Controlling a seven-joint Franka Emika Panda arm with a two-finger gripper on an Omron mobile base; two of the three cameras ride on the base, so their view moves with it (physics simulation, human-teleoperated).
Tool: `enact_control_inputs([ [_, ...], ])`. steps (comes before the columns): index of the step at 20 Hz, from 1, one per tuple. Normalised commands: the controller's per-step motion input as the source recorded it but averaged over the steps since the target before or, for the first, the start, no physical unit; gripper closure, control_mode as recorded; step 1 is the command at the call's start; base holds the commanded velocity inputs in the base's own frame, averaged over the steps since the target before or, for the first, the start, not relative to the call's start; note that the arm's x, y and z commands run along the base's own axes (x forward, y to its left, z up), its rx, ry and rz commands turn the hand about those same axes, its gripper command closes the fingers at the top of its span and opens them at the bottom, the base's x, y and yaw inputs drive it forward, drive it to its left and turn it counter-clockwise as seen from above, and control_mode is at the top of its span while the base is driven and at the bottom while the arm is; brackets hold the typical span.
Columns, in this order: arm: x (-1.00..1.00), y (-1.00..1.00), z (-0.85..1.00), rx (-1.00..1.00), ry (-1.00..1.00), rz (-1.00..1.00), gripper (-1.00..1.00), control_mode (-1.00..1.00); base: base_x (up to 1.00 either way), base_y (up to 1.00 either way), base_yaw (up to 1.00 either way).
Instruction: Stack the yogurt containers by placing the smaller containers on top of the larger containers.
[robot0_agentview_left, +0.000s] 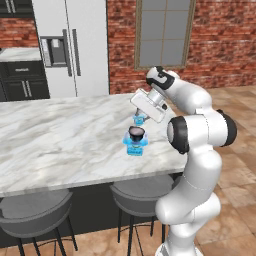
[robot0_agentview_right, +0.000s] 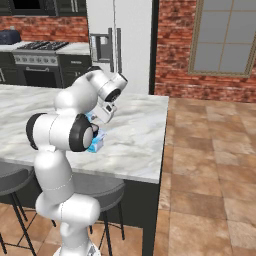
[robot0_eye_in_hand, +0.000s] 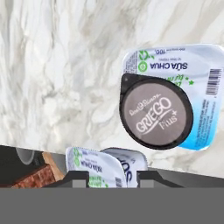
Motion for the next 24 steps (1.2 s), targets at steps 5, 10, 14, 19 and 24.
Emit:
enact_control_inputs([
  [5,0.0,0.0,-0.07,0.0,0.0,-0.01,1.0,-1.0,0.0,0.0,0.0],
  [10,0.0,0.0,-0.08,0.0,0.0,-0.01,1.0,-1.0,0.0,0.0,0.0],
  [14,0.0,0.0,-0.05,0.0,-0.01,0.0,1.0,-1.0,0.0,0.0,0.0],
  [19,0.0,0.0,-0.04,0.0,-0.01,0.0,1.0,-1.0,0.0,0.0,0.0],
  [24,0.0,0.0,-0.04,0.0,0.0,0.0,1.0,-1.0,0.0,0.0,0.0],
])
